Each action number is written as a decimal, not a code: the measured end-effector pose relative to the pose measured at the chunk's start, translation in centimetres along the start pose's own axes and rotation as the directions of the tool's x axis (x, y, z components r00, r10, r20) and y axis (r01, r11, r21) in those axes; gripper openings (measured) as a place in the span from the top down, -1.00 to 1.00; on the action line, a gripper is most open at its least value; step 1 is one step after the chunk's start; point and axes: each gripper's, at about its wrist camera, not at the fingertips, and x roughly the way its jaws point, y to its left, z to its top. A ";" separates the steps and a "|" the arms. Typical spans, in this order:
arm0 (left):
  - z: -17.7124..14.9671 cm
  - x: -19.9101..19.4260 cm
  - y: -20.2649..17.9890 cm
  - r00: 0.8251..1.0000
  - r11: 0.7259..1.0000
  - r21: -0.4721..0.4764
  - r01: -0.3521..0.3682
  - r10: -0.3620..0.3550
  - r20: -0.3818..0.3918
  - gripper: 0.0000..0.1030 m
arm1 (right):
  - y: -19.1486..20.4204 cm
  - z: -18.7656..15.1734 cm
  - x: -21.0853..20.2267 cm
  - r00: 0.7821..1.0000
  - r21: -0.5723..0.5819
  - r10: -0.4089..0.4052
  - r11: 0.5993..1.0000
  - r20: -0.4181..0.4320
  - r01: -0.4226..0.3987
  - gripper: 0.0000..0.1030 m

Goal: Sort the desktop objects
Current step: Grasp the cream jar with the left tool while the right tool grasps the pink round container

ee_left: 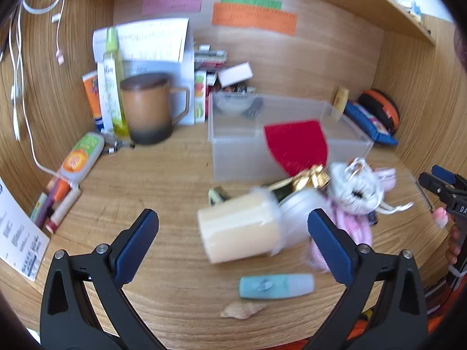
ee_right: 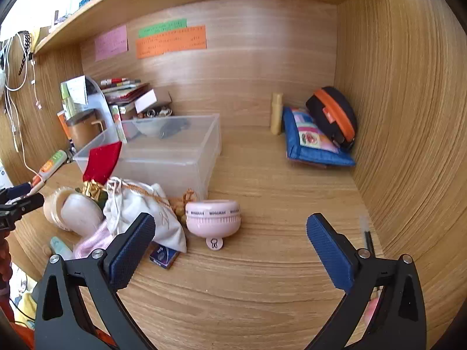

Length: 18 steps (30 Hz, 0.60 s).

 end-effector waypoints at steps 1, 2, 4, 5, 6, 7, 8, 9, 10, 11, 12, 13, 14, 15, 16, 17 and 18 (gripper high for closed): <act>-0.1 0.4 0.2 1.000 1.000 -0.009 0.001 -0.001 -0.015 -1.00 | -0.1 -0.1 0.5 1.000 0.005 0.002 1.000 -0.020 -0.002 -0.99; -0.3 0.8 0.4 1.000 1.000 -0.017 0.005 -0.005 -0.030 -1.00 | -0.2 -0.3 0.8 1.000 0.009 0.005 1.000 -0.030 -0.005 -0.99; -0.5 1.6 0.7 0.998 0.999 -0.037 0.015 -0.017 -0.058 -1.00 | -0.3 -0.4 1.6 0.998 0.024 0.015 1.000 -0.055 -0.014 -0.99; -0.6 1.9 0.8 0.997 0.999 -0.045 0.021 -0.024 -0.068 -1.00 | -0.3 -0.4 1.8 0.998 0.029 0.019 0.999 -0.064 -0.017 -0.98; -0.7 2.3 0.8 0.997 0.998 -0.051 0.029 -0.033 -0.077 -1.00 | -0.4 -0.4 2.0 0.997 0.034 0.023 0.999 -0.071 -0.021 -0.97; -0.7 2.5 0.8 0.996 0.998 -0.053 0.032 -0.036 -0.081 -1.00 | -0.5 -0.5 2.3 0.997 0.037 0.029 0.999 -0.077 -0.026 -0.97; -0.8 2.7 0.8 0.996 0.998 -0.054 0.034 -0.038 -0.084 -1.00 | -0.4 -0.5 2.5 0.996 0.038 0.031 0.999 -0.082 -0.028 -0.96; -0.8 2.9 0.7 0.995 0.998 -0.053 0.034 -0.038 -0.087 -1.00 | -0.4 -0.4 2.6 0.996 0.038 0.032 0.999 -0.086 -0.029 -0.94; -0.8 3.1 0.6 0.995 0.998 -0.054 0.036 -0.040 -0.089 -1.00 | -0.4 -0.4 2.9 0.995 0.039 0.036 0.999 -0.091 -0.033 -0.94; -0.7 3.3 0.6 0.995 0.998 -0.056 0.039 -0.044 -0.092 -1.00 | -0.3 -0.4 3.1 0.994 0.037 0.041 0.999 -0.100 -0.038 -0.94; -0.7 3.6 0.6 0.994 0.997 -0.061 0.040 -0.046 -0.097 -1.00 | -0.4 -0.3 3.4 0.993 0.037 0.042 0.999 -0.106 -0.039 -0.93; -0.7 3.7 0.6 0.994 0.997 -0.067 0.040 -0.047 -0.101 -1.00 | -0.3 -0.2 3.7 0.992 0.039 0.047 0.998 -0.117 -0.043 -0.92; -0.7 4.0 0.6 0.993 0.997 -0.071 0.042 -0.049 -0.107 -1.00 | -0.3 -0.1 4.0 0.991 0.039 0.053 0.998 -0.121 -0.048 -0.90; -0.7 4.2 0.6 0.993 0.996 -0.075 0.042 -0.050 -0.111 -1.00 | -0.3 0.0 4.2 0.990 0.041 0.060 0.998 -0.125 -0.056 -0.88; -0.7 4.4 0.7 0.992 0.996 -0.081 0.043 -0.052 -0.117 -1.00 | -0.4 0.1 4.7 0.988 0.047 0.068 0.997 -0.137 -0.062 -0.87; -0.7 4.7 0.7 0.991 0.995 -0.086 0.045 -0.056 -0.124 -1.00 | -0.5 0.2 5.0 0.987 0.051 0.072 0.997 -0.143 -0.065 -0.85; -0.7 5.0 0.7 0.990 0.995 -0.089 0.048 -0.059 -0.130 -1.00 | -0.5 0.2 5.3 0.986 0.052 0.076 0.996 -0.149 -0.069 -0.82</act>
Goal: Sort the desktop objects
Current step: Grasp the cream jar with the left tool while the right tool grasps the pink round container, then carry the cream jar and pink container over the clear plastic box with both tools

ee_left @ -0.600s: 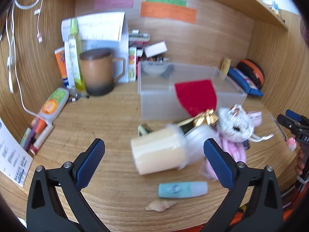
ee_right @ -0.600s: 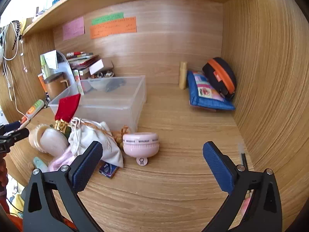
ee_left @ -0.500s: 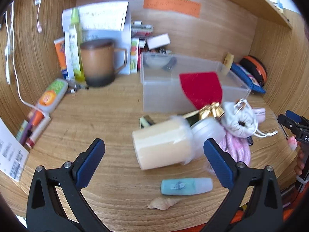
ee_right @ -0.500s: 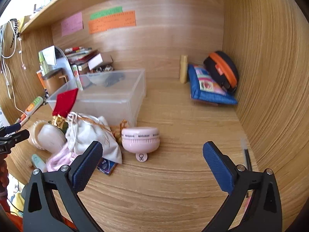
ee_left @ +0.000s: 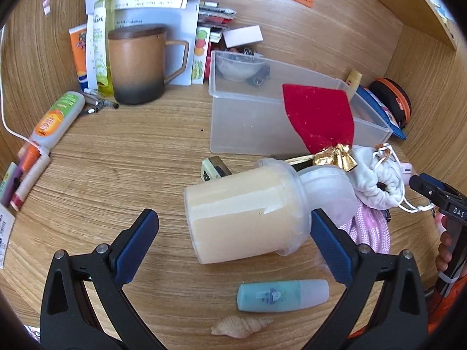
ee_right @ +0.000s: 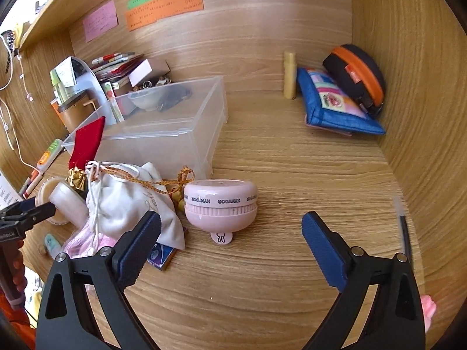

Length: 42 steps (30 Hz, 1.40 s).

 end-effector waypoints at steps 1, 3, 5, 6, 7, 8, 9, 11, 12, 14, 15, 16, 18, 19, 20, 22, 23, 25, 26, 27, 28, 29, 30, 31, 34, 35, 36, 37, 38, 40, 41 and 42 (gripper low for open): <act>0.0 0.2 0.0 1.000 1.000 0.000 0.000 0.000 -0.005 -1.00 | -0.1 0.2 0.5 1.000 0.004 0.001 1.000 -0.014 -0.001 -0.81; 0.2 0.5 0.0 1.000 1.000 0.001 -0.008 0.008 -0.007 -1.00 | -0.2 0.3 1.1 1.000 0.007 0.006 1.000 -0.030 -0.006 -0.74; 0.4 0.8 0.1 1.000 1.000 0.001 -0.014 0.014 -0.009 -1.00 | -0.4 0.7 2.0 0.999 0.012 0.014 1.000 -0.050 -0.014 -0.64; 0.6 1.0 0.2 1.000 1.000 0.000 -0.014 0.014 -0.010 -1.00 | -0.5 0.8 2.3 0.998 0.014 0.019 1.000 -0.058 -0.018 -0.59; 0.7 1.2 0.3 1.000 1.000 -0.003 -0.015 0.015 -0.011 -1.00 | -0.6 1.0 2.8 0.997 0.021 0.032 0.999 -0.070 -0.031 -0.58; 0.9 1.3 0.4 1.000 1.000 -0.004 -0.016 0.016 -0.013 -1.00 | -0.7 1.0 3.1 0.996 0.024 0.040 0.999 -0.079 -0.038 -0.55; 1.1 1.5 0.5 1.000 1.000 -0.005 -0.018 0.018 -0.015 -1.00 | -0.8 1.1 3.3 0.995 0.027 0.046 0.999 -0.084 -0.044 -0.50; 1.3 1.8 0.6 1.000 1.000 -0.007 -0.021 0.021 -0.016 -1.00 | -0.7 1.2 3.8 0.994 0.021 0.053 0.998 -0.099 -0.051 -0.39; 1.5 1.9 0.7 1.000 1.000 -0.010 -0.019 0.019 -0.016 -1.00 | -0.7 1.2 4.0 0.993 0.016 0.053 0.999 -0.103 -0.052 -0.33; 1.7 2.1 0.7 1.000 1.000 -0.014 -0.011 0.010 -0.020 -0.92 | -0.6 1.2 4.4 0.992 0.008 0.053 0.999 -0.112 -0.053 -0.25; 1.8 2.3 0.7 1.000 1.000 -0.016 0.001 -0.002 -0.025 -0.86 | -0.7 1.3 4.6 0.992 0.010 0.060 0.998 -0.115 -0.059 -0.19; 1.9 2.5 0.6 0.999 1.000 -0.018 0.014 -0.015 -0.032 -0.74 | -0.6 1.3 4.7 0.991 0.015 0.066 0.998 -0.119 -0.065 -0.17; 2.2 2.9 0.4 0.998 0.999 -0.019 0.031 -0.032 -0.048 -0.60 | -0.8 1.3 4.8 0.991 0.021 0.072 0.997 -0.117 -0.070 -0.17; 2.3 3.1 0.3 0.999 1.000 -0.018 0.022 -0.022 -0.049 -0.59 | -0.9 1.3 4.8 0.991 0.020 0.072 0.997 -0.116 -0.070 -0.17; 2.4 3.2 0.2 0.999 1.000 -0.018 0.014 -0.015 -0.048 -0.58 | -0.9 1.3 4.8 0.991 0.018 0.070 0.998 -0.114 -0.068 -0.17; 2.5 3.5 0.3 0.999 0.999 -0.029 0.013 -0.015 -0.051 -0.56 | -0.9 1.1 4.7 0.992 0.011 0.068 0.998 -0.110 -0.067 -0.17; 2.6 3.6 0.5 0.999 0.999 -0.040 0.017 -0.019 -0.050 -0.55 | -0.9 1.2 4.8 0.992 0.009 0.066 0.998 -0.111 -0.065 -0.16; 2.7 3.6 0.4 0.999 0.999 -0.045 0.017 -0.019 -0.048 -0.53 | -1.0 1.2 4.7 0.992 0.010 0.063 0.998 -0.108 -0.062 -0.16; 2.6 3.6 0.4 0.999 0.999 -0.042 0.017 -0.019 -0.044 -0.53 | -1.1 1.2 4.7 0.992 0.015 0.064 0.998 -0.108 -0.063 -0.16; 2.6 3.6 0.4 0.999 0.999 -0.038 0.016 -0.018 -0.042 -0.52 | -1.3 1.1 4.6 0.992 0.020 0.069 0.997 -0.107 -0.068 -0.16; 2.5 3.5 0.4 0.999 0.999 -0.034 0.009 -0.010 -0.039 -0.52 | -1.5 1.1 4.6 0.992 0.027 0.072 0.997 -0.104 -0.069 -0.16; 2.4 3.4 0.4 0.999 1.000 -0.031 0.001 -0.002 -0.035 -0.52 | -1.7 1.0 4.4 0.992 0.031 0.072 0.997 -0.100 -0.070 -0.16; 2.3 3.3 0.4 0.999 1.000 -0.028 -0.009 0.008 -0.031 -0.52 | -1.8 0.9 4.3 0.993 0.034 0.071 0.997 -0.096 -0.068 -0.16; 2.2 3.2 0.5 0.999 0.999 -0.031 -0.014 0.013 -0.029 -0.52 | -1.9 0.9 4.1 0.994 0.035 0.070 0.997 -0.090 -0.067 -0.16; 2.0 2.8 1.2 0.999 0.999 -0.051 -0.020 0.018 -0.029 -0.52 | -2.1 0.9 3.4 0.996 0.040 0.064 0.997 -0.067 -0.061 -0.16; 2.0 2.7 1.4 0.999 0.998 -0.059 -0.026 0.024 -0.026 -0.51 | -2.3 1.0 3.2 0.996 0.043 0.062 0.997 -0.060 -0.060 -0.16; 1.9 2.5 1.7 0.999 0.998 -0.063 -0.030 0.029 -0.023 -0.51 | -2.4 1.0 3.0 0.997 0.045 0.061 0.997 -0.055 -0.059 -0.16; 1.9 2.3 1.8 0.999 0.997 -0.069 -0.032 0.031 -0.017 -0.51 | -2.4 1.1 2.7 0.997 0.048 0.060 0.997 -0.047 -0.058 -0.16; 1.9 2.1 2.1 0.999 0.996 -0.079 -0.033 0.033 -0.009 -0.50 | -2.4 1.2 2.4 0.997 0.051 0.059 0.997 -0.039 -0.057 -0.16; 2.0 1.5 2.3 0.999 0.996 -0.082 -0.035 0.036 0.012 -0.30 | -2.5 1.3 1.9 0.998 0.055 0.064 0.997 -0.025 -0.063 -0.16; 2.2 1.2 2.3 0.999 0.996 -0.079 -0.049 0.051 0.018 -0.29 | -2.4 1.4 1.7 0.998 0.055 0.063 0.997 -0.020 -0.062 -0.16; 2.3 0.9 2.3 0.998 0.996 -0.076 -0.046 0.048 0.028 -0.29 | -2.4 1.5 1.5 0.998 0.052 0.064 0.997 -0.014 -0.063 -0.16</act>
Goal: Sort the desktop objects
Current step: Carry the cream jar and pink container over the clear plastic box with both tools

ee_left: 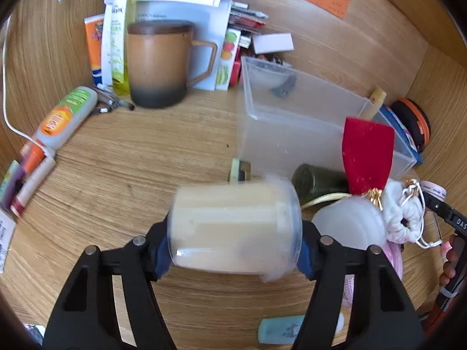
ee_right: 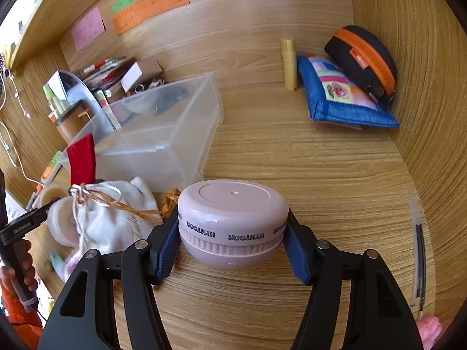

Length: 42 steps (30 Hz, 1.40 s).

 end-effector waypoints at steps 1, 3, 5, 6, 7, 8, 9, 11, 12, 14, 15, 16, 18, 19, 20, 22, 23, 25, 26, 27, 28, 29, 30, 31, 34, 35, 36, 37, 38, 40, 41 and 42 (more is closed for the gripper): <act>0.1 -0.2 0.0 1.000 1.000 0.009 0.002 -0.002 0.010 -0.29 | 0.2 0.1 -0.2 1.000 -0.005 0.001 1.000 0.008 -0.001 -0.16; 0.2 -0.4 0.1 1.000 1.000 0.008 0.003 -0.003 0.014 -0.29 | 0.5 0.3 -0.4 1.000 -0.011 0.000 1.000 0.015 0.000 -0.16; 0.3 -0.3 0.0 1.000 1.000 0.010 0.007 -0.007 0.013 -0.28 | 0.8 0.4 -0.7 1.000 -0.019 0.002 1.000 0.021 -0.002 -0.16; 0.3 -0.3 -0.1 1.000 1.000 0.017 0.004 -0.005 0.010 -0.28 | 1.1 0.5 -0.9 1.000 -0.027 0.005 1.000 0.024 -0.004 -0.16; 0.3 -0.3 -0.1 1.000 1.000 0.019 0.005 -0.005 0.010 -0.28 | 1.1 0.5 -0.9 1.000 -0.033 0.006 0.999 0.026 -0.005 -0.16; 0.4 -0.4 -0.1 1.000 1.000 0.018 0.008 -0.008 0.011 -0.28 | 1.3 0.7 -1.1 1.000 -0.039 0.007 0.999 0.031 -0.006 -0.16; 0.4 -0.5 -0.1 1.000 1.000 0.018 0.009 -0.010 0.014 -0.28 | 1.5 0.8 -1.2 0.999 -0.042 0.008 0.999 0.033 -0.007 -0.16; 0.6 -0.9 -0.1 1.000 1.000 0.015 0.009 -0.009 0.028 -0.28 | 1.8 1.1 -1.4 0.999 -0.049 0.015 0.999 0.040 -0.013 -0.16; 0.9 -1.2 -0.1 0.999 1.000 0.014 0.008 -0.009 0.036 -0.28 | 1.9 1.3 -1.5 0.999 -0.051 0.018 0.999 0.042 -0.016 -0.16; 1.4 -1.8 -0.1 0.998 1.000 0.017 0.004 -0.005 0.059 -0.28 | 2.2 1.7 -1.9 0.998 -0.060 0.027 0.998 0.053 -0.024 -0.16; 1.6 -2.1 -0.1 0.998 1.000 0.020 0.002 -0.004 0.068 -0.28 | 2.3 1.9 -2.0 0.998 -0.064 0.030 0.998 0.058 -0.026 -0.16; 2.0 -2.4 -0.1 0.997 1.000 0.026 0.000 -0.002 0.079 -0.28 | 2.5 2.1 -2.2 0.998 -0.069 0.031 0.997 0.063 -0.027 -0.16; 2.7 -3.1 -0.2 0.995 0.999 0.039 -0.007 0.003 0.100 -0.28 | 2.8 2.6 -2.4 0.996 -0.078 0.040 0.996 0.074 -0.034 -0.16; 3.1 -3.3 -0.2 0.994 0.999 0.044 -0.007 0.002 0.107 -0.28 | 2.9 2.9 -2.5 0.996 -0.081 0.044 0.996 0.079 -0.038 -0.16; 3.5 -3.6 -0.3 0.994 0.999 0.047 -0.003 -0.002 0.113 -0.28 | 3.1 3.2 -2.7 0.995 -0.085 0.051 0.995 0.085 -0.044 -0.16; 4.2 -3.9 -0.4 0.993 0.998 0.054 0.018 -0.025 0.115 -0.28 | 3.6 3.6 -3.0 0.994 -0.095 0.056 0.994 0.097 -0.047 -0.16; 4.4 -4.1 -0.3 0.993 0.998 0.056 0.027 -0.033 0.115 -0.28 | 3.8 3.9 -3.1 0.993 -0.103 0.058 0.993 0.104 -0.048 -0.16; 5.0 -4.3 -0.4 0.992 0.997 0.065 0.044 -0.051 0.115 -0.28 | 4.3 4.4 -3.4 0.991 -0.118 0.062 0.992 0.117 -0.049 -0.16; 5.5 -4.5 -0.4 0.991 0.996 0.073 0.051 -0.059 0.116 -0.28 | 4.6 4.7 -3.6 0.990 -0.126 0.065 0.991 0.123 -0.050 -0.16; 5.9 -4.6 -0.4 0.991 0.995 0.078 0.058 -0.067 0.117 -0.28 | 4.7 5.0 -3.7 0.990 -0.132 0.067 0.990 0.128 -0.050 -0.16; 6.4 -4.8 -0.4 0.990 0.994 0.086 0.066 -0.076 0.117 -0.28 | 5.0 5.5 -3.7 0.989 -0.139 0.070 0.989 0.134 -0.052 -0.16; 6.9 -4.9 -0.5 0.989 0.993 0.094 0.073 -0.083 0.118 -0.28 | 5.1 5.7 -3.7 0.988 -0.144 0.073 0.988 0.137 -0.053 -0.16; 7.3 -5.1 -0.6 0.989 0.992 0.103 0.079 -0.091 0.118 -0.28 | 5.2 6.0 -3.7 0.987 -0.148 0.078 0.987 0.140 -0.057 -0.16; 7.7 -5.3 -0.7 0.988 0.990 0.112 0.088 -0.101 0.120 -0.28 | 5.4 6.5 -3.7 0.986 -0.152 0.084 0.986 0.141 -0.062 -0.16; 9.2 -5.7 -1.0 0.983 0.983 0.133 0.129 -0.145 0.117 -0.28 | 5.9 7.5 -3.4 0.985 -0.163 0.098 0.984 0.140 -0.075 -0.16; 9.6 -5.7 -1.2 0.980 0.980 0.140 0.142 -0.159 0.116 -0.28 | 6.1 7.8 -3.3 0.985 -0.168 0.102 0.983 0.139 -0.078 -0.16; 10.0 -5.7 -1.3 0.979 0.977 0.149 0.152 -0.170 0.113 -0.28 | 6.2 8.0 -3.2 0.985 -0.173 0.106 0.982 0.139 -0.081 -0.16; 10.3 -5.7 -1.5 0.978 0.975 0.154 0.162 -0.180 0.110 -0.28 | 6.4 8.3 -3.0 0.984 -0.179 0.111 0.980 0.137 -0.086 -0.16; 10.8 -5.5 -1.7 0.976 0.972 0.159 0.174 -0.192 0.106 -0.28 | 6.7 8.7 -2.9 0.984 -0.184 0.116 0.979 0.134 -0.090 -0.16; 11.5 -5.2 -2.0 0.973 0.967 0.163 0.194 -0.211 0.095 -0.28 | 7.2 9.4 -2.5 0.984 -0.196 0.123 0.976 0.129 -0.097 -0.16; 11.8 -5.0 -2.2 0.971 0.965 0.165 0.203 -0.220 0.090 -0.28 | 7.3 9.6 -2.2 0.984 -0.201 0.125 0.975 0.125 -0.098 -0.16; 12.2 -4.7 -2.3 0.969 0.963 0.165 0.215 -0.231 0.085 -0.28 | 7.5 9.9 -1.9 0.984 -0.207 0.128 0.973 0.120 -0.101 -0.16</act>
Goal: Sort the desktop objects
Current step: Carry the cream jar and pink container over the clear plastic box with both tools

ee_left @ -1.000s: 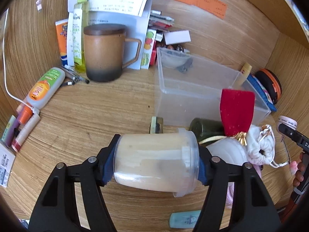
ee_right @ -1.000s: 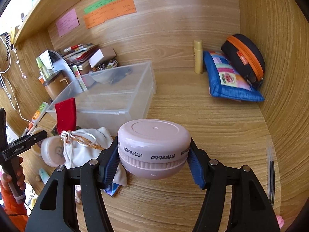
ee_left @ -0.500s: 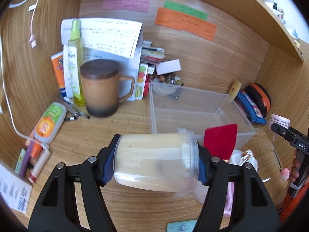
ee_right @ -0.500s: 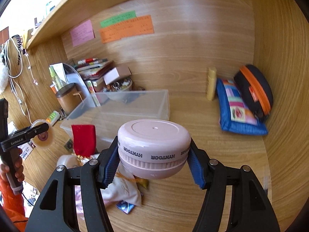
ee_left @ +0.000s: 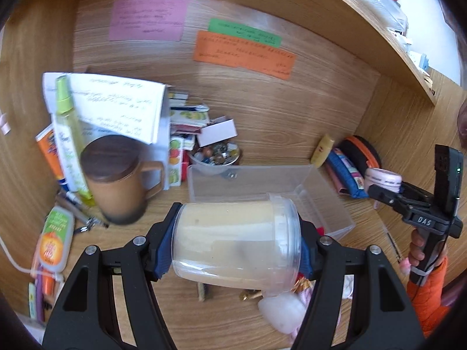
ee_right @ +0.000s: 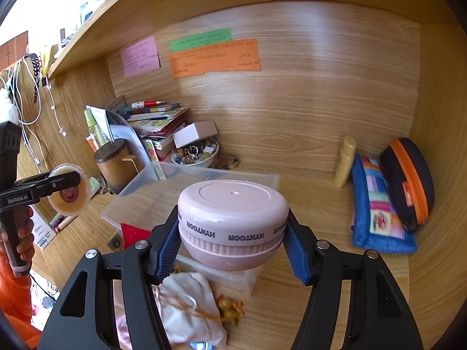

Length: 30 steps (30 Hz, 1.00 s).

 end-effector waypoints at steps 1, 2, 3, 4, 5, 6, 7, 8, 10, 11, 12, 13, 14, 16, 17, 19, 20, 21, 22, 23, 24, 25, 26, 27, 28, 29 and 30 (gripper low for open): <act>0.4 0.4 0.1 1.000 1.000 -0.004 0.009 -0.009 -0.005 -0.28 | 0.1 0.3 0.4 1.000 -0.003 0.005 1.000 -0.005 -0.005 -0.16; 0.7 0.8 0.1 1.000 1.000 -0.006 0.019 -0.019 -0.010 -0.28 | 0.1 0.5 0.7 1.000 -0.006 0.010 1.000 -0.011 -0.010 -0.16; 1.0 1.2 0.0 1.000 1.000 -0.008 0.027 -0.028 -0.014 -0.28 | 0.2 0.6 0.9 1.000 -0.007 0.013 1.000 -0.015 -0.013 -0.16; 1.3 1.7 0.0 0.999 0.999 -0.009 0.033 -0.033 -0.019 -0.28 | 0.2 0.8 1.4 0.999 -0.012 0.020 1.000 -0.025 -0.020 -0.16; 1.5 2.1 -0.1 0.999 0.999 -0.008 0.035 -0.036 -0.025 -0.28 | 0.3 0.9 1.7 0.999 -0.016 0.022 1.000 -0.031 -0.023 -0.16; 1.7 2.7 -0.2 0.999 0.999 -0.001 0.035 -0.035 -0.032 -0.28 | 0.4 1.1 2.2 0.999 -0.022 0.023 0.999 -0.041 -0.024 -0.16; 1.8 3.1 -0.3 0.999 0.999 0.002 0.034 -0.034 -0.038 -0.28 | 0.5 1.2 2.6 0.999 -0.025 0.023 0.999 -0.047 -0.025 -0.16; 1.9 3.7 -0.3 0.998 0.999 0.006 0.036 -0.035 -0.048 -0.28 | 0.6 1.3 3.2 0.998 -0.029 0.027 0.999 -0.060 -0.029 -0.16; 2.1 4.9 -0.5 0.997 0.999 0.011 0.042 -0.041 -0.070 -0.28 | 0.7 1.5 4.4 0.996 -0.033 0.034 0.999 -0.086 -0.037 -0.16; 2.1 5.6 -0.5 0.996 0.999 0.014 0.044 -0.043 -0.083 -0.28 | 0.8 1.5 4.9 0.995 -0.034 0.035 0.999 -0.097 -0.039 -0.16; 2.1 6.1 -0.6 0.995 0.999 0.016 0.044 -0.042 -0.091 -0.28 | 0.8 1.6 5.3 0.994 -0.036 0.037 0.999 -0.107 -0.041 -0.16; 2.1 6.7 -0.7 0.994 0.999 0.022 0.043 -0.041 -0.102 -0.28 | 0.9 1.6 6.0 0.992 -0.040 0.040 0.998 -0.123 -0.045 -0.16; 2.1 7.3 -0.8 0.993 0.999 0.025 0.043 -0.040 -0.111 -0.28 | 1.0 1.6 6.5 0.990 -0.043 0.042 0.998 -0.134 -0.048 -0.16; 2.3 8.3 -0.8 0.991 0.999 0.030 0.045 -0.041 -0.130 -0.28 | 1.2 1.6 7.6 0.986 -0.047 0.045 0.997 -0.162 -0.053 -0.16; 2.3 8.9 -0.8 0.989 0.998 0.033 0.045 -0.040 -0.139 -0.28 | 1.3 1.6 8.0 0.984 -0.050 0.045 0.997 -0.172 -0.054 -0.16; 2.4 9.8 -0.9 0.988 0.998 0.040 0.038 -0.031 -0.154 -0.28 | 1.4 1.6 9.1 0.979 -0.058 0.043 0.997 -0.197 -0.055 -0.16; 2.4 10.3 -0.9 0.987 0.998 0.045 0.035 -0.027 -0.161 -0.28 | 1.4 1.6 9.5 0.977 -0.060 0.044 0.997 -0.207 -0.057 -0.16; 2.4 10.8 -0.8 0.985 0.998 0.049 0.031 -0.023 -0.172 -0.28 | 1.5 1.6 9.9 0.975 -0.062 0.045 0.996 -0.218 -0.060 -0.16; 2.4 11.2 -0.8 0.983 0.998 0.048 0.031 -0.022 -0.182 -0.28 | 1.4 1.6 10.4 0.972 -0.064 0.047 0.996 -0.230 -0.063 -0.16; 2.4 11.7 -0.7 0.980 0.998 0.050 0.034 -0.023 -0.196 -0.28 | 1.4 1.5 11.0 0.968 -0.065 0.048 0.996 -0.246 -0.066 -0.16; 2.4 12.2 -0.7 0.978 0.998 0.052 0.031 -0.020 -0.206 -0.28 | 1.5 1.5 11.4 0.965 -0.067 0.048 0.995 -0.257 -0.067 -0.16; 2.3 12.7 -0.6 0.976 0.998 0.054 0.026 -0.014 -0.216 -0.28 | 1.4 1.4 12.1 0.960 -0.068 0.049 0.995 -0.274 -0.070 -0.16; 2.3 13.0 -0.6 0.975 0.998 0.058 0.024 -0.011 -0.224 -0.28 | 1.4 1.4 12.5 0.958 -0.069 0.047 0.995 -0.284 -0.069 -0.16; 2.2 13.4 -0.6 0.972 0.998 0.060 0.021 -0.007 -0.233 -0.28 | 1.5 1.3 12.9 0.955 -0.070 0.047 0.995 -0.293 -0.070 -0.16; 2.1 13.8 -0.5 0.970 0.998 0.062 0.019 -0.004 -0.242 -0.28 | 1.4 1.2 13.3 0.951 -0.071 0.047 0.995 -0.305 -0.072 -0.16; 2.0 14.2 -0.5 0.968 0.998 0.063 0.019 -0.002 -0.250 -0.28 | 1.4 1.1 13.8 0.946 -0.072 0.048 0.995 -0.320 -0.075 -0.16; 2.0 14.5 -0.5 0.966 0.998 0.062 0.020 -0.003 -0.258 -0.28 | 1.4 1.1 14.1 0.944 -0.071 0.049 0.995 -0.328 -0.076 -0.16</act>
